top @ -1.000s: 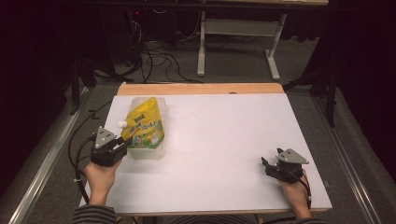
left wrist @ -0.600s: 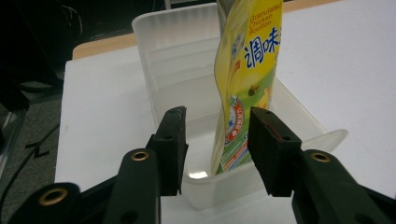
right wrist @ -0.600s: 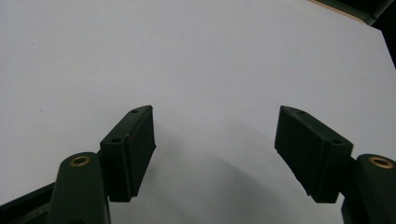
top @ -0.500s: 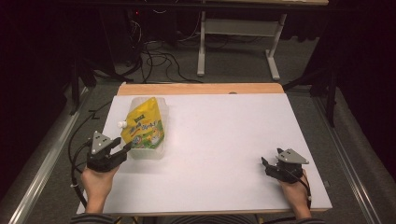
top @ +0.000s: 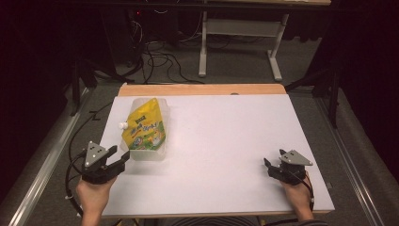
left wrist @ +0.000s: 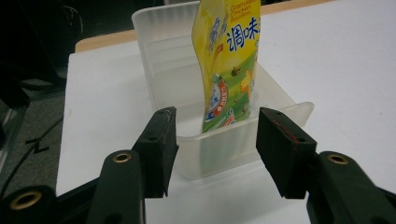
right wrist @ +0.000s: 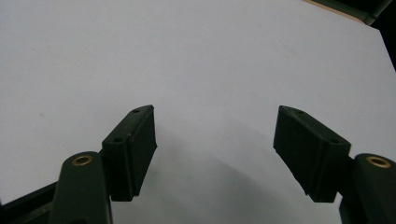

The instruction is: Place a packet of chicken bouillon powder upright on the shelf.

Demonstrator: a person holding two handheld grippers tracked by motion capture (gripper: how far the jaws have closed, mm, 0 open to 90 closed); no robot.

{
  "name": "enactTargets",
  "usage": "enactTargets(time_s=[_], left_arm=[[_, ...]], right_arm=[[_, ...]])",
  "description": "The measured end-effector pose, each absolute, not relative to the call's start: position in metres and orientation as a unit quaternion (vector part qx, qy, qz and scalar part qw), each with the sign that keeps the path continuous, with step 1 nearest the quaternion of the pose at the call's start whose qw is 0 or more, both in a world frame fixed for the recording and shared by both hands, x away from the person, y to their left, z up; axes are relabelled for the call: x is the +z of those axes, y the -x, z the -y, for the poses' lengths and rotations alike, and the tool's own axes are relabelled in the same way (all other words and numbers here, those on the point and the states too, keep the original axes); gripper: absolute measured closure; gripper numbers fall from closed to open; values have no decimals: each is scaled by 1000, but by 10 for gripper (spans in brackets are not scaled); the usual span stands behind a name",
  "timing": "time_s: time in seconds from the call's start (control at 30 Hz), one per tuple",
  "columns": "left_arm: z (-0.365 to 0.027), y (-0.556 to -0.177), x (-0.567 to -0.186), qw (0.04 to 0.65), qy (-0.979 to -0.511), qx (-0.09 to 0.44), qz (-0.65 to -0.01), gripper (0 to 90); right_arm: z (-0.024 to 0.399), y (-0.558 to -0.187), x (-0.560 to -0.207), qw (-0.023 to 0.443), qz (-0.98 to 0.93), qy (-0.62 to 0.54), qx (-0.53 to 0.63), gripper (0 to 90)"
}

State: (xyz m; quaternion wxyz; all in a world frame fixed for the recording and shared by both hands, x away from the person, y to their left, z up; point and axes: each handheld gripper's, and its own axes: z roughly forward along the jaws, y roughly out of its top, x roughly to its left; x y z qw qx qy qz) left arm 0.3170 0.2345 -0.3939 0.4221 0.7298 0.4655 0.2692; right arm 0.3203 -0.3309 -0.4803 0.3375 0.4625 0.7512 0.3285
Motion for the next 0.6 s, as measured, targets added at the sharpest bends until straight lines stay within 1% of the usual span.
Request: enactTargets(time_s=[0.27, 0.43, 0.6], left_arm=[[-226, -310, -396, 446, -724, 256, -461, 477], [-220, -306, -399, 449, -728, 256, -451, 474], [-220, -302, -404, 449, -727, 251, -455, 473]], right_arm=[[331, -320, -480, 338, -753, -462, 325, 308], [330, -321, -480, 340, -754, -461, 321, 308], [330, -321, -481, 340, -755, -462, 319, 308]])
